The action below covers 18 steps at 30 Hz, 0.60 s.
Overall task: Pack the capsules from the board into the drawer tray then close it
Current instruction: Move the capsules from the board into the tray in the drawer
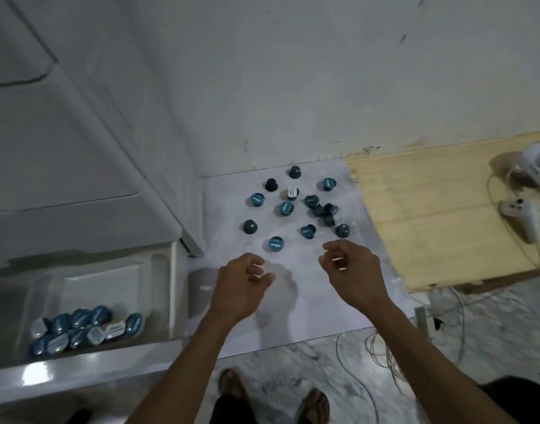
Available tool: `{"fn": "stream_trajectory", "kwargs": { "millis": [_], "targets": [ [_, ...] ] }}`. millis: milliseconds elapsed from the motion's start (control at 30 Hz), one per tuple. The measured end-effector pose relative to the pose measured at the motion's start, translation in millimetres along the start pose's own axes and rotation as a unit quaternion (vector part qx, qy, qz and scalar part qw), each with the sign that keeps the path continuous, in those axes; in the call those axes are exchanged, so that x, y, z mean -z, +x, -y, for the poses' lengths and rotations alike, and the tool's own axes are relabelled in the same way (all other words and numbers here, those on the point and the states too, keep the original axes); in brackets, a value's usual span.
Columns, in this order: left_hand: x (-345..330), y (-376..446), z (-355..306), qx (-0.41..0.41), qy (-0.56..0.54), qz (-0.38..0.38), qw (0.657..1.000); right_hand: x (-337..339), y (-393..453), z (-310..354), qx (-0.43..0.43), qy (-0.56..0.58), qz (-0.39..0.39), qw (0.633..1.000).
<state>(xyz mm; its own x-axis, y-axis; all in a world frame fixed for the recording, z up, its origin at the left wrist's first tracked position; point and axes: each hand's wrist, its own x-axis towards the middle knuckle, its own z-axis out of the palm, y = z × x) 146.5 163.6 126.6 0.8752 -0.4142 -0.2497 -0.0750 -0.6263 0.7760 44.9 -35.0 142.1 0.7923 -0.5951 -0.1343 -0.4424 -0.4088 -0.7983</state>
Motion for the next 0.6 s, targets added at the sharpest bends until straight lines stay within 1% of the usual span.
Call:
{"fn": "stream_trajectory", "kwargs": {
  "millis": [67,133,200,267,333,433,500,600],
  "targets": [
    [-15,13,0,0.033,0.01,-0.01,0.999,4,19,-11,0.0,-0.023,0.012,1.0],
    [-23,27,0,0.049,0.025,-0.024,0.998,1,37,-15,0.007,-0.055,0.025,0.998],
    [-34,45,1,0.049,0.039,-0.032,0.997,-4,58,-21,0.013,-0.094,0.047,0.994],
    [-44,61,4,0.03,0.057,-0.023,0.998,-10,75,-25,0.029,-0.149,0.071,0.986],
    [-55,71,11,0.017,0.064,-0.011,0.998,-17,89,-30,0.072,-0.209,0.112,0.969],
    [-75,85,18,-0.001,0.105,-0.007,0.994,-25,109,-43,0.139,-0.299,0.162,0.93],
    [-85,92,23,0.005,0.118,-0.019,0.993,-32,119,-48,0.164,-0.348,0.191,0.903],
    [-97,97,28,0.016,0.121,-0.043,0.992,-39,129,-57,0.183,-0.392,0.215,0.876]
  ]
}}
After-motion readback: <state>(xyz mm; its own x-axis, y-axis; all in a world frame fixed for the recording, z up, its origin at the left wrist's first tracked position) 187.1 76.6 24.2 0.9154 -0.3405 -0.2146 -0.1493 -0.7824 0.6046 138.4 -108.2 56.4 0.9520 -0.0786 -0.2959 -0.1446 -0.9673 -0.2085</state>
